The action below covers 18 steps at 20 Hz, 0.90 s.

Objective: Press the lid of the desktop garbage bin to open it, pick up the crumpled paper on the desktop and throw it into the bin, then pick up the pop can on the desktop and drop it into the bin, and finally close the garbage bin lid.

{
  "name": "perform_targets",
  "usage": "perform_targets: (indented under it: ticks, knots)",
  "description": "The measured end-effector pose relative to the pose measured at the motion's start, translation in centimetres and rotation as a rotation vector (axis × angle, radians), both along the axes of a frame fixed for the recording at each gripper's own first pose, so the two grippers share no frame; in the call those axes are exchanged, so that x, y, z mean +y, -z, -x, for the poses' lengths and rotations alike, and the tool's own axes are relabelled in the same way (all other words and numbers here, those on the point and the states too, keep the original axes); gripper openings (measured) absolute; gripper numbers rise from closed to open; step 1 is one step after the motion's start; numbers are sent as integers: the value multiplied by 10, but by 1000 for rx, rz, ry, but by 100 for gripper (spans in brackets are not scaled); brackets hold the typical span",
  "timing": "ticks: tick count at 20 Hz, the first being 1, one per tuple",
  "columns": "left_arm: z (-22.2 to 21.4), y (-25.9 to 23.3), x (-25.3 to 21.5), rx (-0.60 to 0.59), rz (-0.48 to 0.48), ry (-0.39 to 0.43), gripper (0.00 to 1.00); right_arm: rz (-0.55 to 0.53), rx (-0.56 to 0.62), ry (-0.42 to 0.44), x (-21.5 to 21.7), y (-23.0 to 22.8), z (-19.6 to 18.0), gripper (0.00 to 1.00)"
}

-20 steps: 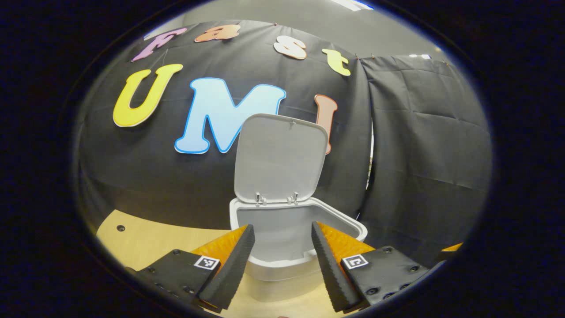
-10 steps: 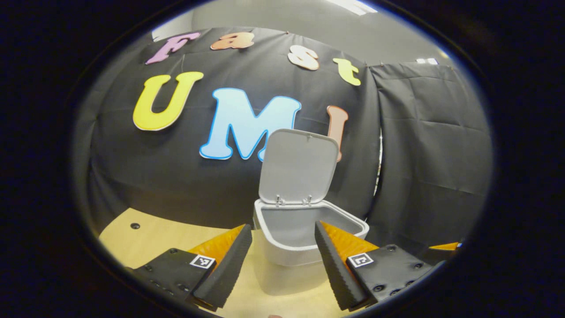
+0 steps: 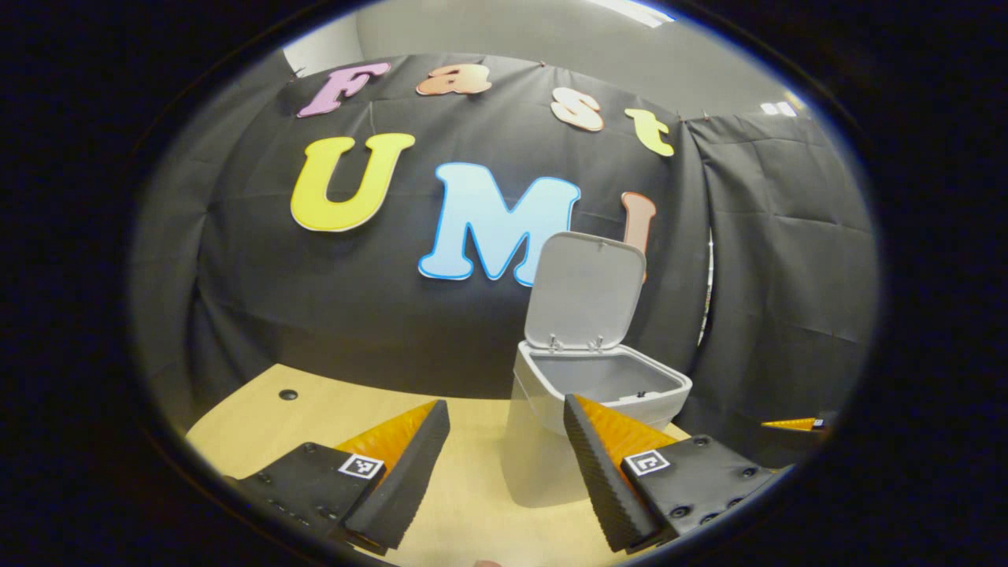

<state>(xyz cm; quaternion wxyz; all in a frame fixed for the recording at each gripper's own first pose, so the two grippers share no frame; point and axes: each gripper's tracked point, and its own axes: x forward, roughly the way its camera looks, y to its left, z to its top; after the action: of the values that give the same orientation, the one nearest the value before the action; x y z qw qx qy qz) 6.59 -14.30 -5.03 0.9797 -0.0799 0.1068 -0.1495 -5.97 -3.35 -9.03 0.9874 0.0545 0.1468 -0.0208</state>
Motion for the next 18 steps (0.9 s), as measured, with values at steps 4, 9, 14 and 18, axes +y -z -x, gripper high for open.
perform_targets:
  ticks: [4, 9, 14, 18]
  knots:
    - [15, -6, 27, -24, -15, -44, 95, -10, 24, -55, 23, 7, -1, 96]
    - [34, -12, 51, -47, -36, -70, 95, -36, 38, -131, 59, 10, -2, 96]
    - [56, -23, 79, -58, -43, -121, 95, -73, 69, -230, 96, 18, -2, 96]
    - [66, -29, 101, -65, -52, -166, 95, -74, 100, -288, 117, 25, 0, 96]
